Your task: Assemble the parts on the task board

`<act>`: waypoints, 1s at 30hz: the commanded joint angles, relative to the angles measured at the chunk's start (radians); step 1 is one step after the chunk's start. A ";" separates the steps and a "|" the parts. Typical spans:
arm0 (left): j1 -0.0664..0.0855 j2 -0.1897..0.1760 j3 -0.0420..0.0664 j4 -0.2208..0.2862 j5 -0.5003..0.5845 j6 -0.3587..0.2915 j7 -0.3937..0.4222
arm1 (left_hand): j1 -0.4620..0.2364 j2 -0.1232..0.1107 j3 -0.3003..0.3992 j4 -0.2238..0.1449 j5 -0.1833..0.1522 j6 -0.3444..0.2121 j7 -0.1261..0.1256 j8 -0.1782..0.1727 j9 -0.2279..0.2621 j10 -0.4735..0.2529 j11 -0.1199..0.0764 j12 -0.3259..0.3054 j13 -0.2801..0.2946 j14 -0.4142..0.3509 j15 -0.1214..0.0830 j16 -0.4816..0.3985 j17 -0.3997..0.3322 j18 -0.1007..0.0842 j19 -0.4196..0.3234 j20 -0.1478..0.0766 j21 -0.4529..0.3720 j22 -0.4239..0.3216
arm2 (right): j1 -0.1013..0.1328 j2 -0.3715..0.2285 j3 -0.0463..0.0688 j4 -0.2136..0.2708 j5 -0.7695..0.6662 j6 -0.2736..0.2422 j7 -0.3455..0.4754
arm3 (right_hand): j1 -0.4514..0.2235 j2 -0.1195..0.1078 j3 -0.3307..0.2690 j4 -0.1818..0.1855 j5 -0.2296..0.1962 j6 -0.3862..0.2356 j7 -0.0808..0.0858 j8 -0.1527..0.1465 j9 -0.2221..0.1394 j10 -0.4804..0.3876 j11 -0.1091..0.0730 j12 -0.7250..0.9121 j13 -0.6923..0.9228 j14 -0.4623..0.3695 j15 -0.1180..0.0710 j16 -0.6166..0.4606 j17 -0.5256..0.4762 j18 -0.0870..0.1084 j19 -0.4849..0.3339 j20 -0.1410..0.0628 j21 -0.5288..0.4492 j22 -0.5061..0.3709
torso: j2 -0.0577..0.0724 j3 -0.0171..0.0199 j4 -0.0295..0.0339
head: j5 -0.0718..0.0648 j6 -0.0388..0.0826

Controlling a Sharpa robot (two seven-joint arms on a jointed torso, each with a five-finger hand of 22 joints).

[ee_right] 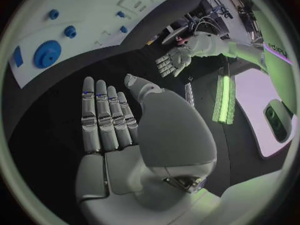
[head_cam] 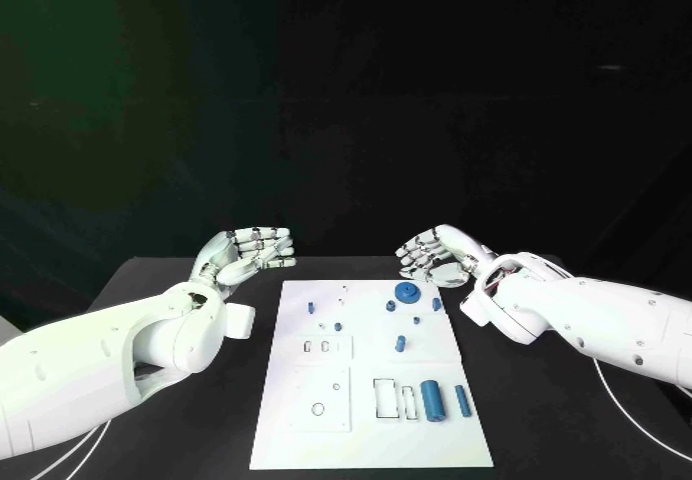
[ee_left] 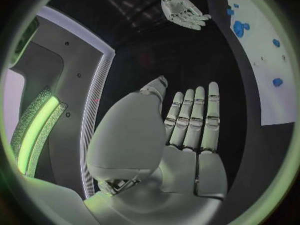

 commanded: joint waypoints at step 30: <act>0.007 -0.101 0.029 0.194 -0.045 0.005 0.009 | 0.009 -0.028 0.035 0.003 -0.004 0.018 0.010 0.011 0.003 0.062 -0.011 -0.013 0.001 0.058 -0.020 0.031 0.065 0.010 0.069 -0.030 0.059 0.023 | 0.035 0.009 0.007 0.063 -0.719 0.185 -0.369 | -0.055 -0.119 0.067 0.075 0.035 0.079 -0.060 0.002 0.076 0.116 -0.069 -0.004 0.014 0.391 -0.101 1.108 0.978 -0.128 0.454 -0.096 1.170 1.259 | 0.114 -0.0033 0.0350 | -0.040 -0.003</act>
